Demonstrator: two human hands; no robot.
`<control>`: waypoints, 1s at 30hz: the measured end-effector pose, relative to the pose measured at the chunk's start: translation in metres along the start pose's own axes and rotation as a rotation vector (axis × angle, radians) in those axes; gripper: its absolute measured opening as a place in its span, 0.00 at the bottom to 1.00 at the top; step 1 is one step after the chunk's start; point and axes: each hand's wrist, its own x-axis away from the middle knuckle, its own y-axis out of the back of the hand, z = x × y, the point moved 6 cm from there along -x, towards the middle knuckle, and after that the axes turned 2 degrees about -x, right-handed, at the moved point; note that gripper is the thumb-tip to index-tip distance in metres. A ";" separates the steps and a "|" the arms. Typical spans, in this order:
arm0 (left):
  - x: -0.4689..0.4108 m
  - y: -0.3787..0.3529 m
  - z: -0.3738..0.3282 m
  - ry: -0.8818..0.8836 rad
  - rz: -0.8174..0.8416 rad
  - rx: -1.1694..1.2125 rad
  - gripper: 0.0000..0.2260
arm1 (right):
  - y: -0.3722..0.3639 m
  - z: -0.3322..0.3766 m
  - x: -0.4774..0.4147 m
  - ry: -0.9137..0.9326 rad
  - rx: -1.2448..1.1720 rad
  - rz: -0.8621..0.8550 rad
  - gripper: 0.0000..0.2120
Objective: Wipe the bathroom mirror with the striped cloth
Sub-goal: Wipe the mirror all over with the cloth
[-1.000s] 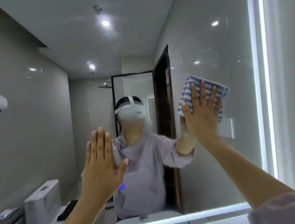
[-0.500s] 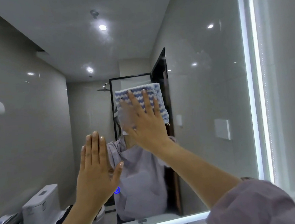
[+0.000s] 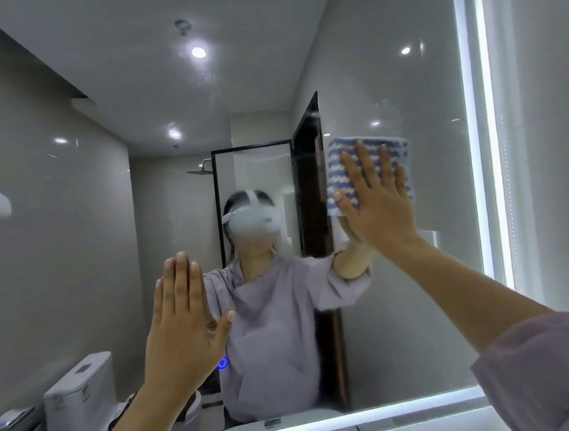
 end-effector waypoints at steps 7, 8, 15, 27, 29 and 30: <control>0.000 0.002 0.000 0.003 0.021 0.007 0.39 | -0.001 -0.012 -0.003 -0.177 -0.040 0.042 0.35; 0.000 0.004 0.000 0.002 0.020 0.004 0.39 | -0.001 -0.012 -0.003 -0.175 -0.041 0.049 0.35; -0.018 0.029 -0.003 0.023 -0.003 0.009 0.36 | -0.001 -0.014 -0.005 -0.163 -0.030 0.125 0.34; -0.086 0.047 -0.034 -0.102 -0.032 0.079 0.40 | 0.011 -0.012 -0.033 -0.102 -0.044 0.119 0.35; -0.086 0.041 -0.036 -0.093 -0.026 0.104 0.41 | 0.015 -0.009 -0.043 -0.084 -0.031 0.094 0.34; -0.085 0.039 -0.036 -0.090 -0.028 0.116 0.41 | 0.016 -0.007 -0.047 -0.078 -0.026 0.083 0.33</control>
